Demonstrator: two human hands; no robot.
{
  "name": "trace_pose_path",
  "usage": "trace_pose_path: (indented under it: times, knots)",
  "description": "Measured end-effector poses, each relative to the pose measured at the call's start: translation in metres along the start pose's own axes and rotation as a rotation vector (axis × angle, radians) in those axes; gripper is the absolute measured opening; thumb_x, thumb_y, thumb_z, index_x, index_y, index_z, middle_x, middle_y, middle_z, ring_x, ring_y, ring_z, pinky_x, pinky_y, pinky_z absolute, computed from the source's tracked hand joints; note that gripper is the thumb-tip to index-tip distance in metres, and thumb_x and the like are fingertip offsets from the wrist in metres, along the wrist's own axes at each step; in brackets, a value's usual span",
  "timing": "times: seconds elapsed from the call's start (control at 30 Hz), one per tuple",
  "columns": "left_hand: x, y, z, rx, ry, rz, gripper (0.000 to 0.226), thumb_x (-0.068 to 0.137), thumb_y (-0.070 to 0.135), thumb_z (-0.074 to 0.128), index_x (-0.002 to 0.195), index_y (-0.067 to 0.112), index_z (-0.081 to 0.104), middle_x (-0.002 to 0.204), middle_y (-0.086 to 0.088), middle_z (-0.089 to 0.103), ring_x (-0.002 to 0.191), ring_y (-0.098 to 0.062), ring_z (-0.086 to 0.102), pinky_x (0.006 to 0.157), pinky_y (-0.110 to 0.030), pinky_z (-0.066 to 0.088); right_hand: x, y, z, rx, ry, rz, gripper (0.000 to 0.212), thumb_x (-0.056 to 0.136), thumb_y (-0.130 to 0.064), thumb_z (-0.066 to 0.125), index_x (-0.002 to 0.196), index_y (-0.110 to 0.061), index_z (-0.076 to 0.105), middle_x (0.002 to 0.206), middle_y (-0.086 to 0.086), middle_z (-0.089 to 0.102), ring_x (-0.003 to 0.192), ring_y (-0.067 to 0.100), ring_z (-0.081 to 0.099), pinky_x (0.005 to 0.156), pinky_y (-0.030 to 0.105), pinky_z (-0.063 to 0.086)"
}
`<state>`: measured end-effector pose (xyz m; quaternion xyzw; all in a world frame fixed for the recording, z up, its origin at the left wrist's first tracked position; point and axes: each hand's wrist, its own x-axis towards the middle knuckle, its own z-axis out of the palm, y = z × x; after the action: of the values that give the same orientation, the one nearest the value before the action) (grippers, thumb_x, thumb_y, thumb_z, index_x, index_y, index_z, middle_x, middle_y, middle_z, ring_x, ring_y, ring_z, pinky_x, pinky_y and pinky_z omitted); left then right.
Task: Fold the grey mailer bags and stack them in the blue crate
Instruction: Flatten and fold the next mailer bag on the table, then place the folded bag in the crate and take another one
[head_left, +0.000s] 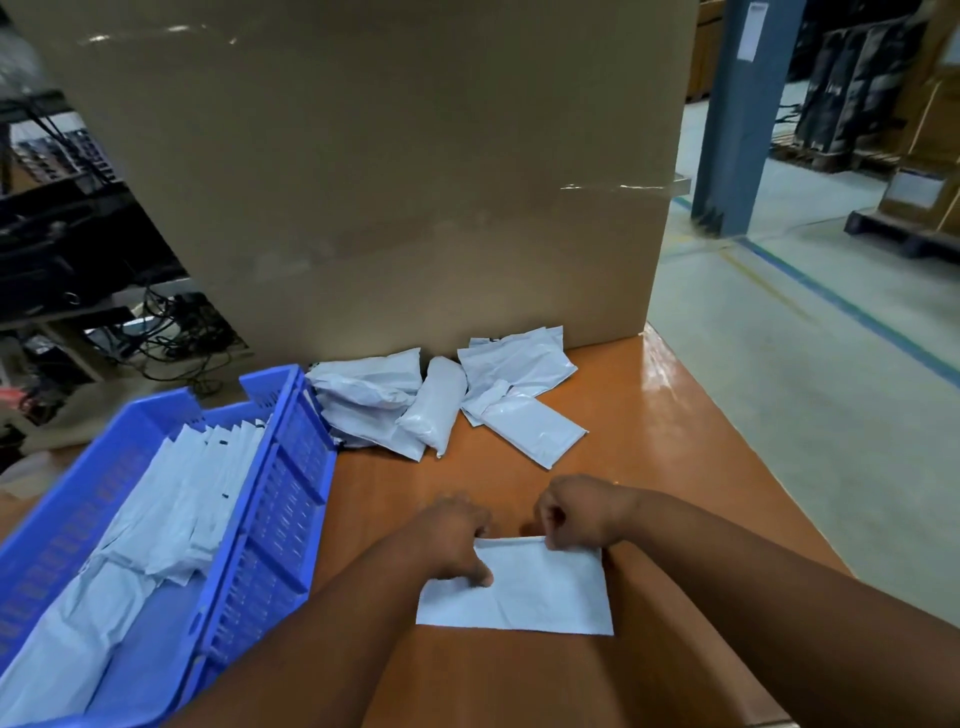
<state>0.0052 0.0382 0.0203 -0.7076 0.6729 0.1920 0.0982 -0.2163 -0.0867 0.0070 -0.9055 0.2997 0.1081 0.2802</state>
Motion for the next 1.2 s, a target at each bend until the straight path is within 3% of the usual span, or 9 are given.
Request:
trace_pose_path:
  times: [0.1,0.2,0.4,0.5,0.77,0.93,1.03,1.1,1.2]
  knots:
    - [-0.006,-0.007,-0.012,-0.134,0.033,-0.039,0.034,0.076,0.045,0.086,0.093,0.026,0.065,0.1,0.007,0.062,0.092,-0.018,0.062,0.077,-0.042,0.059,-0.008,0.0,-0.018,0.051,0.008,-0.065,0.003,0.088,-0.028,0.074,0.086,-0.027,0.071,0.094,-0.011,0.072,0.087,0.008,0.065,0.081,0.033,0.057]
    - [-0.017,-0.011,-0.036,-0.144,0.095,-0.053,0.028,0.085,0.038,0.083,0.099,0.019,0.068,0.1,0.001,0.068,0.092,-0.021,0.064,0.079,-0.039,0.054,-0.011,-0.007,-0.046,0.081,0.046,-0.093,0.006,0.094,-0.026,0.074,0.097,-0.021,0.071,0.095,-0.011,0.072,0.081,0.002,0.059,0.072,0.02,0.047]
    - [-0.053,-0.03,-0.105,-0.077,0.284,-0.184,0.022,0.085,0.043,0.081,0.088,0.027,0.066,0.084,0.012,0.058,0.085,-0.014,0.058,0.06,-0.028,0.036,0.024,-0.05,-0.12,-0.041,0.138,-0.147,0.013,0.096,-0.037,0.073,0.107,-0.031,0.077,0.098,-0.011,0.071,0.093,0.009,0.063,0.085,0.032,0.053]
    - [-0.079,-0.056,-0.136,-0.062,0.375,-0.258,0.035,0.081,0.038,0.083,0.071,0.025,0.052,0.076,0.009,0.055,0.082,-0.017,0.058,0.06,-0.03,0.033,0.049,-0.091,-0.157,-0.14,0.215,-0.22,0.011,0.097,-0.036,0.072,0.099,-0.027,0.079,0.095,-0.011,0.074,0.089,0.01,0.066,0.083,0.034,0.054]
    - [-0.204,-0.151,-0.188,-0.092,0.636,-0.526,0.028,0.079,0.04,0.086,0.085,0.016,0.071,0.084,-0.001,0.068,0.084,-0.024,0.064,0.07,-0.035,0.05,0.12,-0.273,-0.214,-0.487,0.468,-0.53,0.017,0.097,-0.042,0.069,0.103,-0.029,0.078,0.096,-0.007,0.065,0.097,0.024,0.063,0.09,0.033,0.045]
    - [-0.287,-0.201,-0.186,-0.012,0.572,-0.727,0.033,0.08,0.039,0.087,0.077,0.015,0.066,0.079,-0.002,0.064,0.081,-0.025,0.062,0.065,-0.032,0.045,0.146,-0.398,-0.192,-0.518,0.483,-0.666,0.016,0.096,-0.04,0.069,0.104,-0.029,0.079,0.105,-0.001,0.068,0.098,0.026,0.063,0.082,0.035,0.052]
    - [-0.326,-0.226,-0.165,0.006,0.439,-0.824,0.043,0.077,0.041,0.089,0.067,0.017,0.055,0.069,0.002,0.058,0.076,-0.024,0.062,0.057,-0.029,0.035,0.166,-0.46,-0.158,-0.463,0.322,-0.69,0.011,0.097,-0.032,0.068,0.099,-0.026,0.077,0.082,-0.012,0.07,0.079,0.015,0.068,0.069,0.027,0.047]
    - [-0.345,-0.24,-0.146,-0.005,0.359,-0.873,0.043,0.076,0.044,0.09,0.068,0.017,0.056,0.07,0.002,0.059,0.076,-0.022,0.062,0.058,-0.029,0.039,0.186,-0.491,-0.129,-0.42,0.211,-0.698,0.011,0.095,-0.027,0.068,0.085,-0.029,0.071,0.066,-0.013,0.07,0.065,0.012,0.071,0.063,0.024,0.049]
    - [-0.359,-0.257,-0.122,-0.007,0.273,-0.901,0.037,0.079,0.049,0.088,0.084,0.016,0.07,0.087,-0.002,0.069,0.085,-0.022,0.064,0.071,-0.033,0.051,0.214,-0.522,-0.089,-0.394,0.109,-0.731,0.019,0.094,-0.02,0.07,0.078,-0.029,0.065,0.066,-0.011,0.07,0.065,0.01,0.069,0.061,0.023,0.048]
